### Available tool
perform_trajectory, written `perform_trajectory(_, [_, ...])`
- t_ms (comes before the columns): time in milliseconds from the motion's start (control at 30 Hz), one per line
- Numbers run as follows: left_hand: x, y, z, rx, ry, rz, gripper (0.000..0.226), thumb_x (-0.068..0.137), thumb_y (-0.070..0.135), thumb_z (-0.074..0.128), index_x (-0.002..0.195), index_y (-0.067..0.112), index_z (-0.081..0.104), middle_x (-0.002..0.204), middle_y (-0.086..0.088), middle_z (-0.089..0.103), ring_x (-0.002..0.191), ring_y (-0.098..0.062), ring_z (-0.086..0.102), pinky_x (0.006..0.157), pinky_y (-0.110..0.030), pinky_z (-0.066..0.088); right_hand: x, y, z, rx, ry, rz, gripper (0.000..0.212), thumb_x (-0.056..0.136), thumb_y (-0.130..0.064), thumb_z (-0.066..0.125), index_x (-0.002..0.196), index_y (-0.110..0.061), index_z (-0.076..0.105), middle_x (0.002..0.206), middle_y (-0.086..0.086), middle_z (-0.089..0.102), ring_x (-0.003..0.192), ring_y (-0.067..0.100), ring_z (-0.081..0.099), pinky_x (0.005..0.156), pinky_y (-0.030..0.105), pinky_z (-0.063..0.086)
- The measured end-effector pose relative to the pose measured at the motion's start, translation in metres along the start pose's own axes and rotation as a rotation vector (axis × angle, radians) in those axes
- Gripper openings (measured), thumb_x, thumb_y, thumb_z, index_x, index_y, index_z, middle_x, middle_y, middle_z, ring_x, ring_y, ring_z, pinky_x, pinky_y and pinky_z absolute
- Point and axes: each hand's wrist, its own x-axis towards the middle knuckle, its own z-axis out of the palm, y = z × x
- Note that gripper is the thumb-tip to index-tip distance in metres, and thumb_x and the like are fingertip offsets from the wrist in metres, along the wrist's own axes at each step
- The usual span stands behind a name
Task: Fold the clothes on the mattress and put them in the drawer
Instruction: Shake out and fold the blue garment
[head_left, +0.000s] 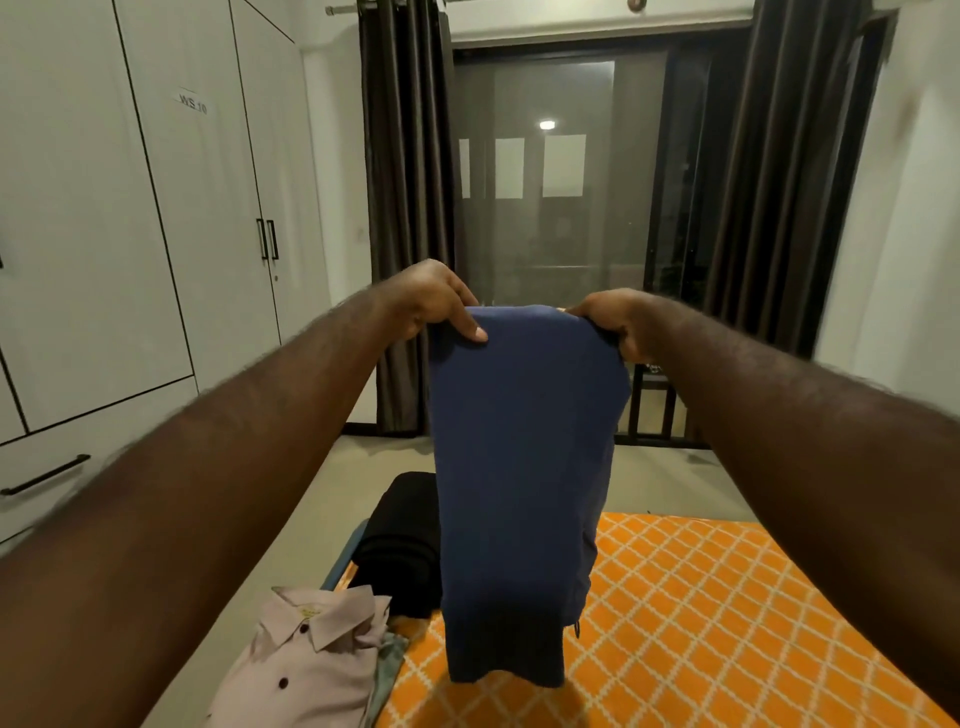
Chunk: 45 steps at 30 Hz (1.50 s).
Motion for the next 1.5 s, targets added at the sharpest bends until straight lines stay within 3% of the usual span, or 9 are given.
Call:
perform_trajectory(100, [-0.002, 0.008, 0.008, 0.220, -0.024, 0.069, 0.044, 0.073, 0.011, 0.088, 0.116, 0.012, 0.074, 0.110, -0.005, 0.068, 0.107, -0.022, 0.063, 0.094, -0.040, 0.058, -0.013, -0.009, -0.009, 0.023, -0.162, 0.058, 0.043, 0.101, -0.049, 0.056, 0.115, -0.011, 0.070, 0.109, 0.015, 0.075, 0.087, 0.023, 0.072, 0.077, 0.040, 0.058])
perform_trajectory(233, [0.001, 0.012, 0.018, 0.528, 0.002, 0.087, 0.043, 0.083, 0.025, 0.082, 0.123, 0.012, 0.071, 0.118, -0.007, 0.069, 0.112, -0.024, 0.064, 0.099, -0.040, 0.054, -0.011, -0.014, -0.018, -0.097, -0.357, 0.188, 0.075, 0.083, -0.077, 0.058, 0.122, -0.014, 0.069, 0.109, 0.016, 0.077, 0.105, 0.032, 0.074, 0.089, 0.046, 0.059])
perform_trajectory(433, [0.013, 0.005, 0.031, 0.706, 0.018, 0.060, 0.038, 0.092, 0.033, 0.073, 0.124, 0.011, 0.068, 0.113, -0.007, 0.069, 0.106, -0.023, 0.066, 0.097, -0.037, 0.055, -0.013, -0.017, -0.027, -0.389, -0.560, 0.227, 0.077, 0.071, -0.046, 0.086, 0.133, -0.010, 0.057, 0.119, 0.019, 0.073, 0.109, 0.038, 0.072, 0.100, 0.054, 0.055])
perform_trajectory(600, [0.025, -0.001, 0.035, 0.729, 0.064, 0.041, 0.035, 0.089, 0.044, 0.073, 0.115, 0.022, 0.068, 0.104, -0.004, 0.064, 0.107, -0.027, 0.060, 0.100, -0.047, 0.051, -0.010, -0.014, -0.023, -0.701, -0.356, 0.252, 0.076, 0.070, -0.028, 0.092, 0.136, -0.011, 0.056, 0.123, 0.015, 0.063, 0.109, 0.034, 0.064, 0.097, 0.048, 0.056])
perform_trajectory(833, [0.037, -0.024, 0.056, 0.674, 0.085, 0.084, 0.027, 0.097, 0.038, 0.064, 0.117, 0.019, 0.065, 0.109, -0.005, 0.064, 0.106, -0.024, 0.058, 0.095, -0.039, 0.048, -0.003, 0.006, -0.020, -0.471, -0.281, 0.318, 0.062, 0.083, -0.010, 0.082, 0.138, -0.003, 0.053, 0.124, 0.025, 0.059, 0.099, 0.040, 0.069, 0.066, 0.044, 0.065])
perform_trajectory(967, [0.044, -0.035, 0.066, 0.524, 0.062, 0.052, 0.027, 0.096, 0.031, 0.067, 0.118, 0.014, 0.065, 0.106, -0.006, 0.065, 0.093, -0.019, 0.063, 0.075, -0.030, 0.051, 0.012, 0.021, -0.019, -0.339, -0.289, 0.336, 0.043, 0.094, -0.006, 0.070, 0.133, 0.003, 0.054, 0.123, 0.028, 0.060, 0.092, 0.038, 0.071, 0.066, 0.040, 0.065])
perform_trajectory(1067, [0.057, -0.046, 0.081, 0.462, 0.060, 0.063, 0.027, 0.094, 0.029, 0.071, 0.117, 0.015, 0.067, 0.107, -0.007, 0.067, 0.098, -0.021, 0.066, 0.082, -0.034, 0.057, 0.030, 0.032, -0.016, -0.406, -0.334, 0.417, 0.047, 0.093, -0.014, 0.073, 0.134, 0.002, 0.056, 0.125, 0.029, 0.062, 0.090, 0.037, 0.073, 0.076, 0.043, 0.064])
perform_trajectory(1167, [0.073, -0.054, 0.099, 0.416, 0.079, 0.082, 0.020, 0.094, 0.028, 0.071, 0.109, 0.017, 0.069, 0.105, -0.006, 0.068, 0.098, -0.022, 0.067, 0.086, -0.037, 0.059, 0.053, 0.048, -0.013, -0.337, -0.330, 0.476, 0.048, 0.095, -0.010, 0.070, 0.138, 0.002, 0.053, 0.130, 0.031, 0.058, 0.104, 0.044, 0.069, 0.067, 0.040, 0.065])
perform_trajectory(1500, [0.165, -0.080, 0.147, 0.133, 0.280, 0.016, 0.005, 0.094, 0.016, 0.069, 0.096, 0.013, 0.074, 0.095, -0.007, 0.070, 0.087, -0.021, 0.066, 0.073, -0.033, 0.059, 0.144, 0.101, 0.018, 0.036, 0.061, 0.226, 0.022, 0.099, -0.003, 0.061, 0.121, -0.001, 0.060, 0.120, 0.016, 0.061, 0.110, 0.032, 0.064, 0.089, 0.042, 0.061])
